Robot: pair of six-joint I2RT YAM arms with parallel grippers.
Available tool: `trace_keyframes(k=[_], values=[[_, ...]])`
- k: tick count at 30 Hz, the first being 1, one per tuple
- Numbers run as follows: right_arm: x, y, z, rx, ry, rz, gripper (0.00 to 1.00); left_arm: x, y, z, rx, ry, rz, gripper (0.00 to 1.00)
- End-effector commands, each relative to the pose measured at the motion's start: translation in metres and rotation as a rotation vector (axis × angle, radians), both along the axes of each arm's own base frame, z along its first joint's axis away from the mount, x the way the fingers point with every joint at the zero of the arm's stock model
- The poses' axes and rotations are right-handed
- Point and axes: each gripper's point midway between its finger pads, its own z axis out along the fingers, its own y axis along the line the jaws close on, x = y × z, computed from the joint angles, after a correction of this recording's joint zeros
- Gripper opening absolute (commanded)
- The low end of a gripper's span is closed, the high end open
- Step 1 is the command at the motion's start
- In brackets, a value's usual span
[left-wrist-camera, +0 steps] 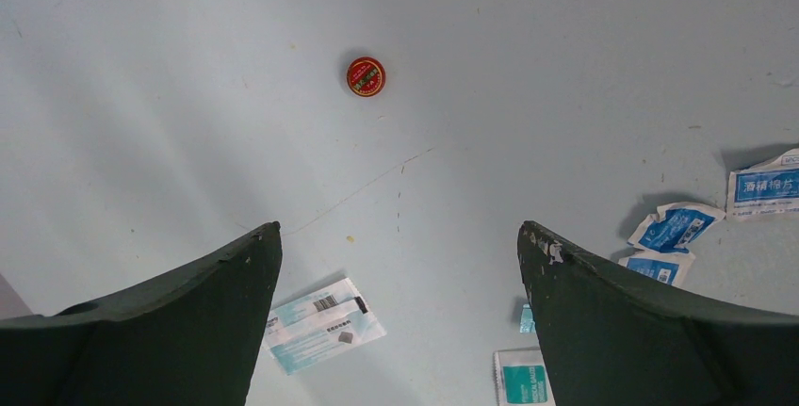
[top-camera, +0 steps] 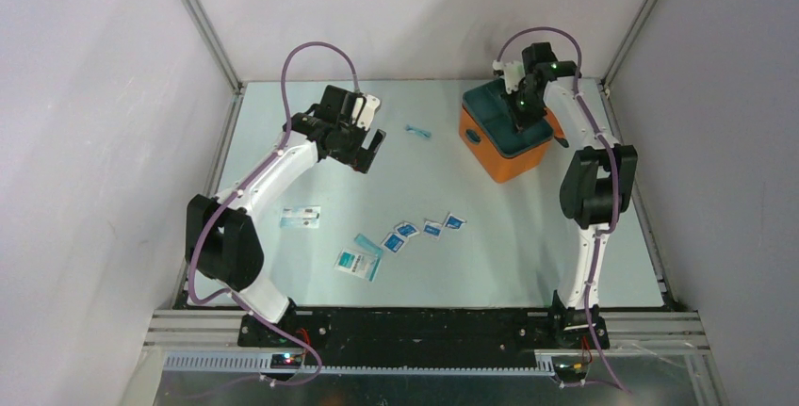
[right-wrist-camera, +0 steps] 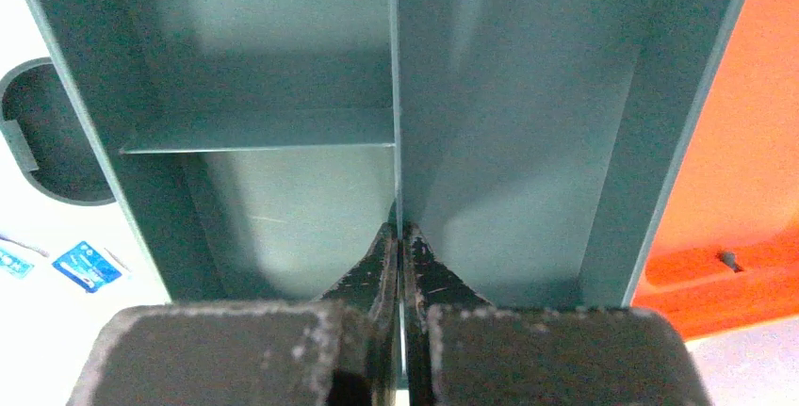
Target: Organize the medicine kit
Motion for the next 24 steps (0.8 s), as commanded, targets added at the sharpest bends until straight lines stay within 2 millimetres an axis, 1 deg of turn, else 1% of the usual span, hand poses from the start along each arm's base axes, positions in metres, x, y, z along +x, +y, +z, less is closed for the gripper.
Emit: trace_keyframes(k=[1, 8, 11, 18, 22, 24], values=[[-0.001, -0.004, 0.009, -0.041, -0.025, 0.019, 0.00, 0.006, -0.003, 0.008, 0.006, -0.044, -0.019, 1.00], [-0.012, -0.001, -0.016, -0.093, 0.061, 0.099, 0.00, 0.008, -0.004, 0.008, 0.006, -0.045, -0.022, 1.00], [-0.014, 0.001, -0.022, -0.101, 0.071, 0.105, 0.00, 0.007, -0.002, 0.008, 0.009, -0.046, -0.020, 1.00], [-0.017, 0.007, -0.024, -0.108, 0.073, 0.112, 0.00, 0.005, -0.003, 0.009, 0.013, -0.050, -0.025, 0.99], [-0.023, 0.007, -0.022, -0.105, 0.076, 0.121, 0.00, 0.004, -0.002, 0.009, 0.017, -0.050, -0.027, 1.00], [-0.030, 0.008, -0.023, -0.104, 0.087, 0.138, 0.00, 0.003, -0.001, 0.009, 0.018, -0.051, -0.027, 1.00]])
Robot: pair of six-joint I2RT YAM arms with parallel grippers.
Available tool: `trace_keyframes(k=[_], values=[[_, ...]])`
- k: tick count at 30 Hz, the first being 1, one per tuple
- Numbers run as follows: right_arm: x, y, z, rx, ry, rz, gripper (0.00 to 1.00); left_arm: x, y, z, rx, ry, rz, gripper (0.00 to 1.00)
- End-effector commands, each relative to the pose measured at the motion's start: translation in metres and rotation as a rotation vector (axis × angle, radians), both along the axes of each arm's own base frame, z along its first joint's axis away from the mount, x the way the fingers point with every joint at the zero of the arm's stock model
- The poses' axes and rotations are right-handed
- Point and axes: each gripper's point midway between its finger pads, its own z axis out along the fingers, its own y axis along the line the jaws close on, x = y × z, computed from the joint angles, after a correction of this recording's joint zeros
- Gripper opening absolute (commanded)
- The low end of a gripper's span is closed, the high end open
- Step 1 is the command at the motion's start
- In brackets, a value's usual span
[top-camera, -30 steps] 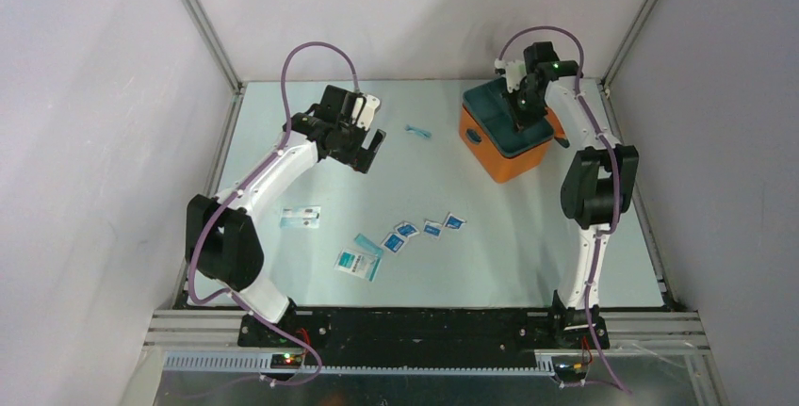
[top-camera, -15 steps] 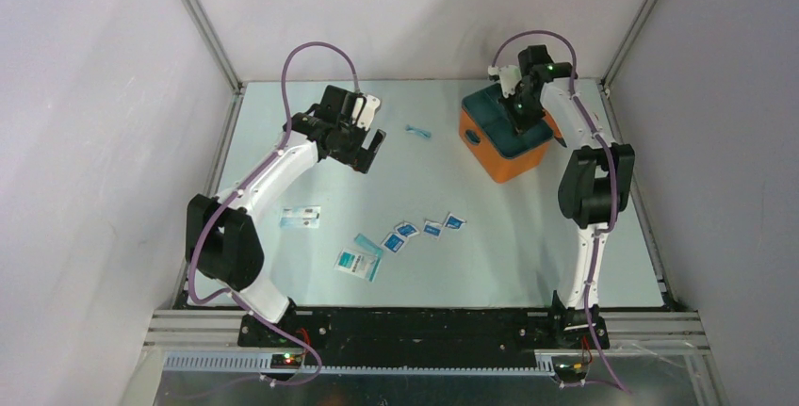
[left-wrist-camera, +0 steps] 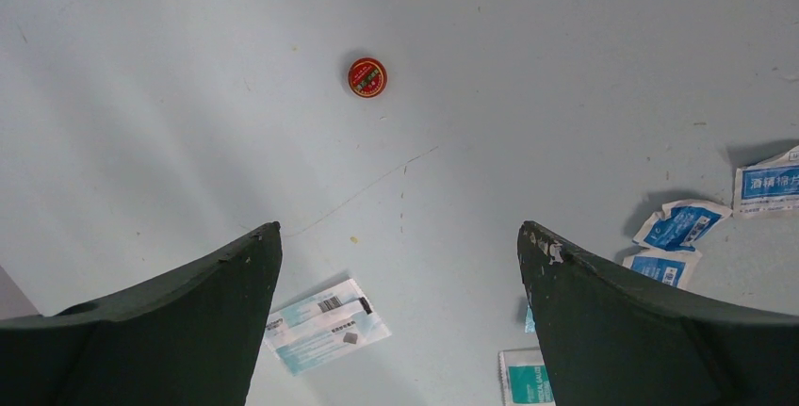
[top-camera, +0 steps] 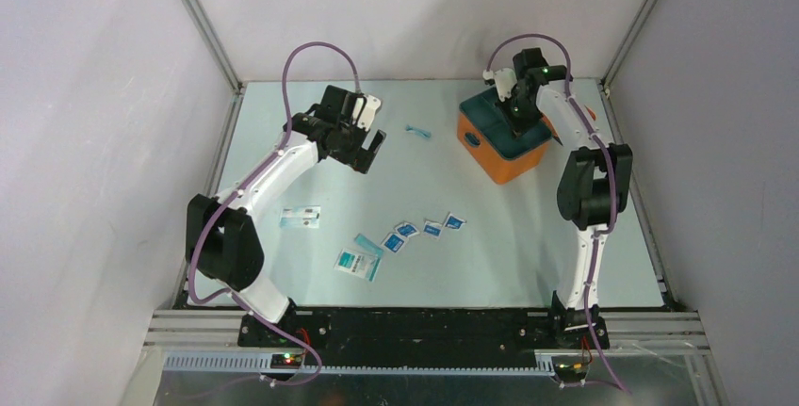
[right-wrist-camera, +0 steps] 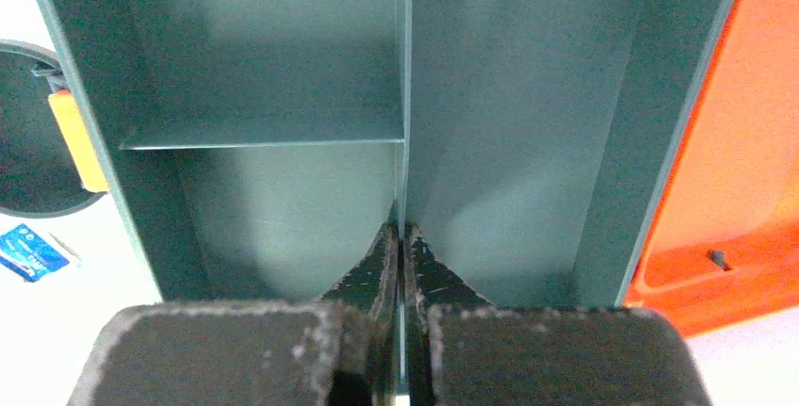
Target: Organize the medicine kit
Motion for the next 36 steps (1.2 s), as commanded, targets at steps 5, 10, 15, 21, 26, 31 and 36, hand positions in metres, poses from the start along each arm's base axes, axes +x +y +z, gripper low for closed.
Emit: trace_keyframes(k=[5, 10, 15, 21, 26, 31, 36], values=[[-0.044, 0.013, -0.003, 0.019, 0.086, 0.131, 0.00, 0.001, -0.001, 0.008, 0.014, -0.050, -0.022, 1.00], [-0.074, 0.027, -0.001, 0.037, 0.117, 0.192, 0.00, 0.002, 0.002, 0.005, 0.038, -0.056, -0.035, 1.00], [-0.095, 0.034, 0.002, 0.035, 0.137, 0.219, 0.00, 0.000, 0.003, 0.005, 0.038, -0.056, -0.042, 1.00], [-0.073, 0.031, 0.039, 0.012, 0.015, 0.180, 0.42, -0.014, 0.017, -0.009, 0.034, -0.014, -0.068, 0.99], [-0.044, 0.036, 0.103, 0.038, -0.173, 0.171, 0.59, -0.026, 0.046, -0.013, -0.126, 0.040, -0.044, 0.97], [-0.045, 0.075, 0.146, 0.258, -0.263, 0.237, 0.62, -0.033, 0.067, -0.006, -0.188, 0.023, -0.021, 0.96], [-0.066, 0.118, 0.176, 0.472, -0.366, 0.392, 0.63, -0.045, 0.098, -0.022, -0.160, 0.075, 0.099, 0.94]])
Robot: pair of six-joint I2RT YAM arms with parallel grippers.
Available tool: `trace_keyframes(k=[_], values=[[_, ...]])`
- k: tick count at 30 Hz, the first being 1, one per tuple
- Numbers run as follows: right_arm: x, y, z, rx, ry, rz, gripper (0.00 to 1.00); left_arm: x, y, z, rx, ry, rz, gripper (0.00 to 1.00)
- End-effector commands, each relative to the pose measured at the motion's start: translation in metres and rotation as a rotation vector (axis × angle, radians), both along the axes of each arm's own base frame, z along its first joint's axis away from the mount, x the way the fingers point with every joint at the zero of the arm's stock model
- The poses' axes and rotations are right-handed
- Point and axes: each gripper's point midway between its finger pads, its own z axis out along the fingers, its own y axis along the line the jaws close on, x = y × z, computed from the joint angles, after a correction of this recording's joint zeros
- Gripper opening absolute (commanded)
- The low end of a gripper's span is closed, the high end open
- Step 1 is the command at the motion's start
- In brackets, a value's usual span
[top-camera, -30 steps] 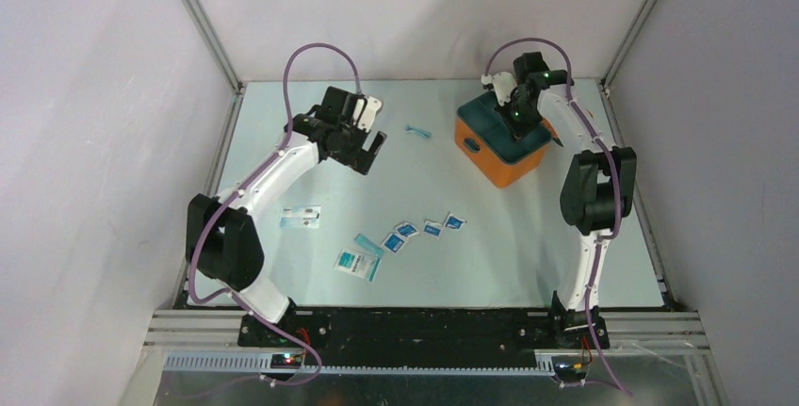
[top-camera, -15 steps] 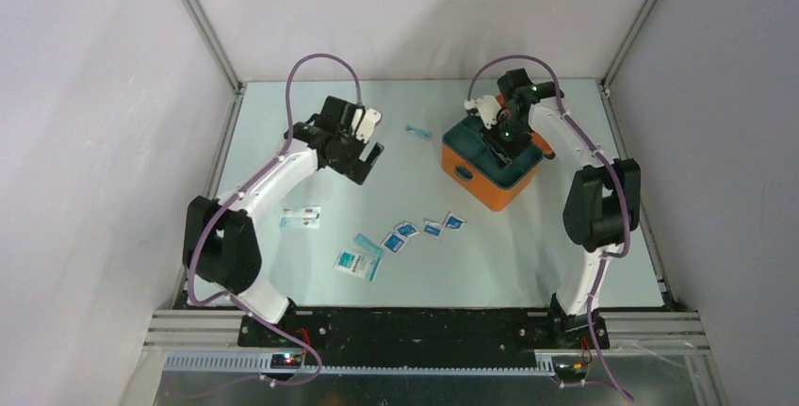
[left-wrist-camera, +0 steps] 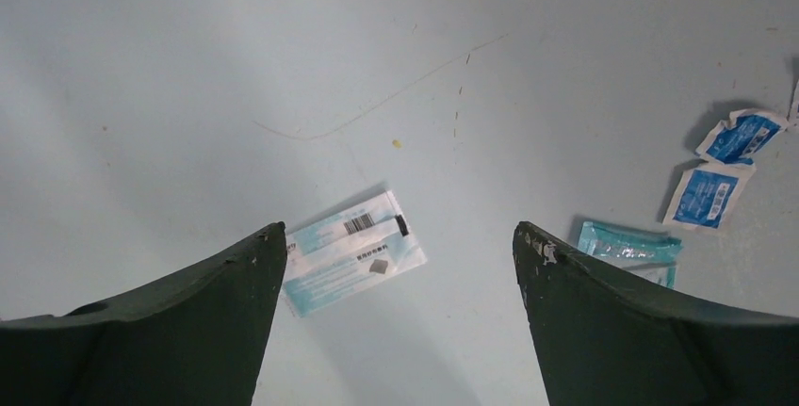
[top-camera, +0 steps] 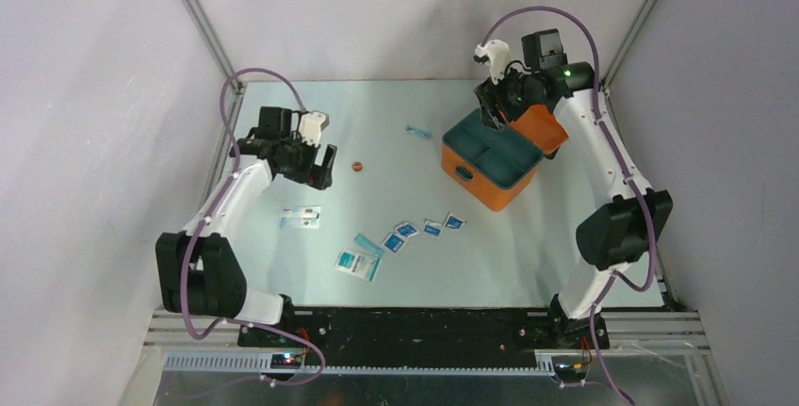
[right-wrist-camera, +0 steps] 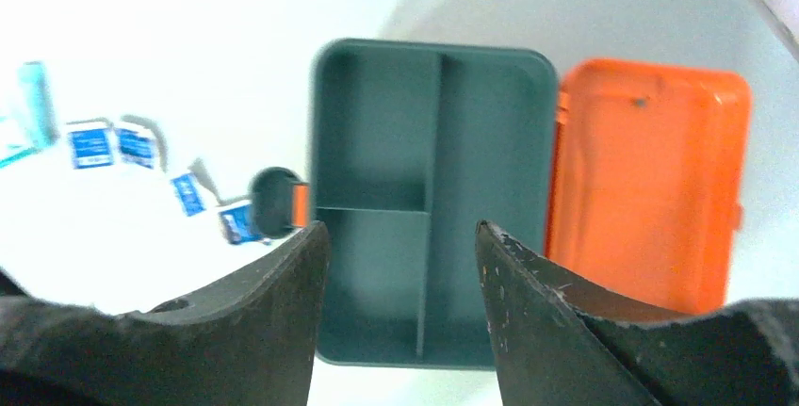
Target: Organize the medicine kit
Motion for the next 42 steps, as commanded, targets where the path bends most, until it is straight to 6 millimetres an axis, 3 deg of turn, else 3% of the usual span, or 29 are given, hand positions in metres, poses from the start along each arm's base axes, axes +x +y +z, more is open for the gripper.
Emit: trace_keyframes(k=[1, 4, 7, 13, 16, 23, 33, 37, 42], values=[[-0.022, 0.049, 0.040, 0.233, -0.113, 0.178, 0.63, -0.010, 0.016, -0.003, -0.013, 0.023, 0.069, 0.93], [-0.030, 0.058, 0.045, 0.280, -0.134, 0.209, 0.63, -0.018, 0.051, -0.014, -0.028, 0.099, 0.277, 0.91], [-0.038, 0.069, 0.036, 0.295, -0.116, 0.243, 0.62, -0.034, 0.084, -0.030, -0.090, 0.191, 0.567, 0.90], [-0.049, 0.090, 0.010, 0.304, -0.066, 0.332, 0.61, -0.068, 0.118, -0.061, -0.113, 0.305, 0.848, 0.90], [-0.047, 0.103, 0.007, 0.280, -0.075, 0.350, 0.61, -0.073, 0.121, -0.075, -0.157, 0.364, 0.940, 0.90], [-0.049, 0.114, 0.001, 0.214, -0.107, 0.392, 0.61, -0.059, 0.123, -0.087, -0.210, 0.378, 0.969, 0.85], [-0.059, 0.107, -0.012, 0.169, -0.106, 0.385, 0.62, -0.056, 0.116, -0.108, -0.254, 0.446, 0.972, 0.72], [-0.058, 0.107, -0.016, 0.163, -0.101, 0.379, 0.62, -0.049, 0.110, -0.114, -0.294, 0.461, 0.955, 0.62], [-0.053, 0.108, -0.019, 0.155, -0.099, 0.372, 0.62, -0.046, 0.107, -0.120, -0.297, 0.487, 0.941, 0.56]])
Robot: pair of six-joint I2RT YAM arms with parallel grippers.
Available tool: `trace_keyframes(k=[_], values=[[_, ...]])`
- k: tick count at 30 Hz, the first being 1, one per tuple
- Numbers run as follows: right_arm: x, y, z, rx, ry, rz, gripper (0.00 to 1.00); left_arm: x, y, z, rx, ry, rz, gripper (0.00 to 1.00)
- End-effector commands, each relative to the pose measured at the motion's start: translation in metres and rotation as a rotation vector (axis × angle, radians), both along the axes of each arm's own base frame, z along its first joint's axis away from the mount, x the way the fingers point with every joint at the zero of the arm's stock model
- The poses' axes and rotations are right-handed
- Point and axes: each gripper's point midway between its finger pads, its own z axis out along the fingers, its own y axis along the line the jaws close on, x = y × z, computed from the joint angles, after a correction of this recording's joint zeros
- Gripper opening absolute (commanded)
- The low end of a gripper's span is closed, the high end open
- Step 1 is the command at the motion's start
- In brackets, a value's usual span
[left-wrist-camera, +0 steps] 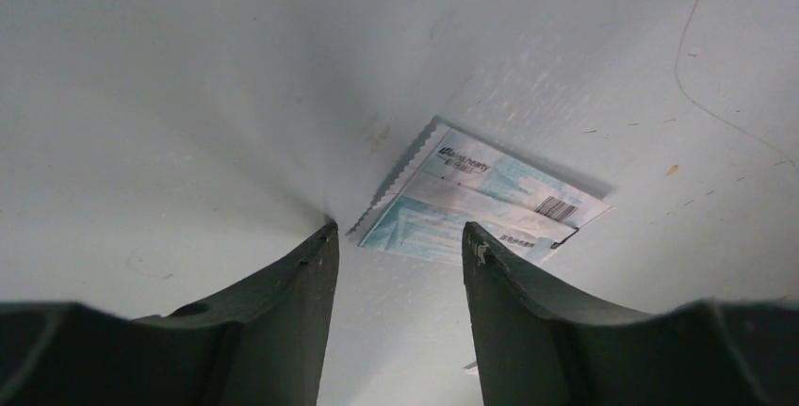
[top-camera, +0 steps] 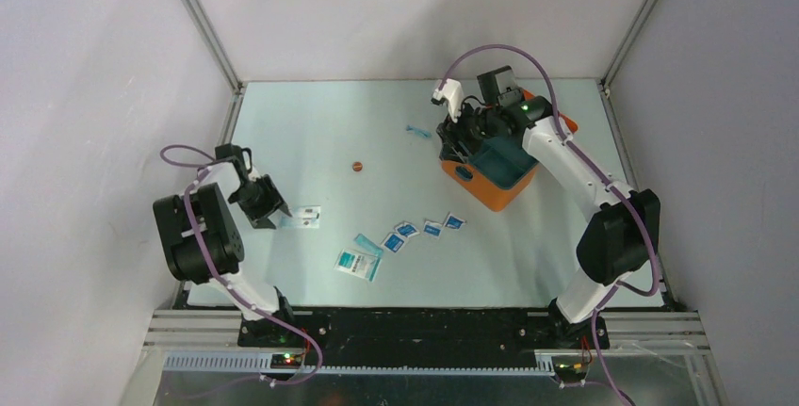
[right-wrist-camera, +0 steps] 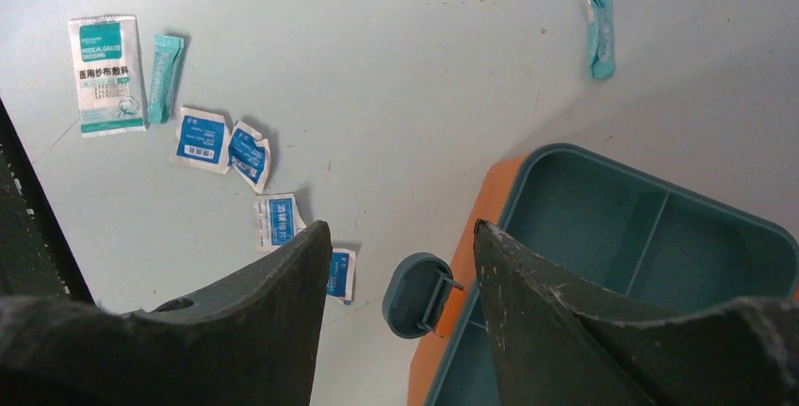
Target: Organize the medicine kit
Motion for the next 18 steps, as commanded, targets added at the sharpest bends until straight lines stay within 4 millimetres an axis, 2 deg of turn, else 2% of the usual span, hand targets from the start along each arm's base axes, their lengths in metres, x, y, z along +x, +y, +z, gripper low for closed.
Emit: trace_keyframes(k=[1, 5, 9, 11, 13, 15, 18], values=[[0.006, 0.003, 0.020, 0.018, -0.079, 0.005, 0.62, 0.014, -0.003, -0.004, -0.029, -0.022, 0.002, 0.56], [0.008, 0.004, 0.019, 0.017, -0.075, 0.005, 0.62, 0.017, -0.019, -0.013, -0.030, 0.000, -0.072, 0.52], [0.009, 0.003, 0.017, 0.003, -0.079, 0.006, 0.62, 0.025, -0.032, -0.017, -0.010, 0.019, -0.173, 0.41], [0.009, 0.002, 0.016, -0.003, -0.081, 0.004, 0.62, 0.024, -0.031, -0.018, 0.028, 0.032, -0.199, 0.32], [0.010, 0.001, 0.015, -0.009, -0.084, -0.001, 0.62, 0.023, -0.034, -0.018, 0.022, 0.029, -0.236, 0.15], [0.011, 0.000, 0.014, -0.013, -0.089, -0.004, 0.62, 0.022, -0.040, -0.015, 0.004, 0.019, -0.256, 0.06], [0.011, 0.000, 0.013, -0.016, -0.090, -0.004, 0.61, 0.027, -0.050, -0.005, -0.025, -0.029, -0.292, 0.00]])
